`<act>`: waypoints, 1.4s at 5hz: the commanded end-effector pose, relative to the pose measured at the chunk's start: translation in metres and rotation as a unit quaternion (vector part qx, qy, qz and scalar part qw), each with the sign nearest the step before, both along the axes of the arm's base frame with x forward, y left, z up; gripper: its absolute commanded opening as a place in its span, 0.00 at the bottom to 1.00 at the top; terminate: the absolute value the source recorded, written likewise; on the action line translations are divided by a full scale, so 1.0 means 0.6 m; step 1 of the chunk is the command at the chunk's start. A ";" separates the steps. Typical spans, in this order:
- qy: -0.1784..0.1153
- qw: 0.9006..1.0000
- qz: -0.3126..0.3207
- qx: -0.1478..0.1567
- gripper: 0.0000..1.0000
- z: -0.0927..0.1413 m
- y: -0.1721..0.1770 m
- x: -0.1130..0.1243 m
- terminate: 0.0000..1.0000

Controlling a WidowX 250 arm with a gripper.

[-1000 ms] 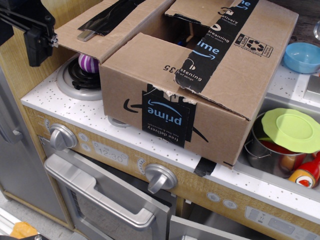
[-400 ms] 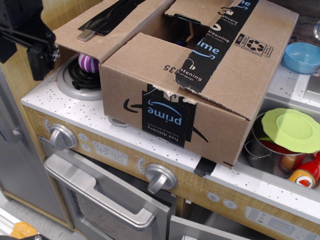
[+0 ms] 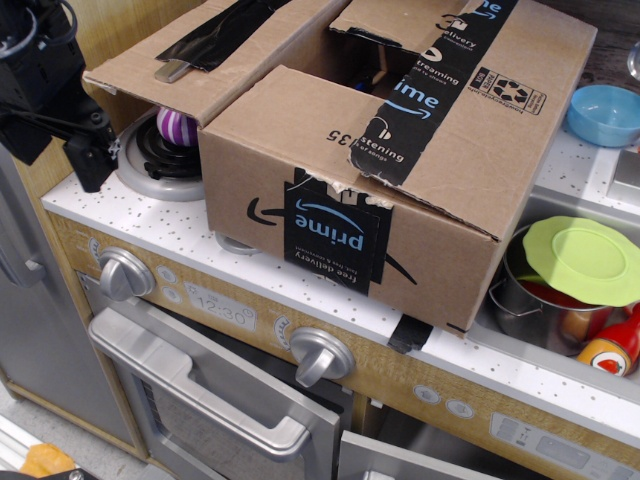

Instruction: Close large4fbox flaps

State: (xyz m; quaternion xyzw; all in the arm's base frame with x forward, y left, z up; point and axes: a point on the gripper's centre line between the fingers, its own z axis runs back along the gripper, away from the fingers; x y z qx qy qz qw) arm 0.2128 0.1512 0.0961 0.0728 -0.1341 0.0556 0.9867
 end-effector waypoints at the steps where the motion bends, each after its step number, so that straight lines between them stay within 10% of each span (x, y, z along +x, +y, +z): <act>1: -0.096 0.995 -0.028 0.017 1.00 -0.011 0.027 0.040 0.00; 3: -0.185 0.979 -0.068 0.051 1.00 0.016 0.031 0.094 0.00; 7: -0.195 0.973 -0.076 0.094 1.00 0.131 -0.029 0.123 0.00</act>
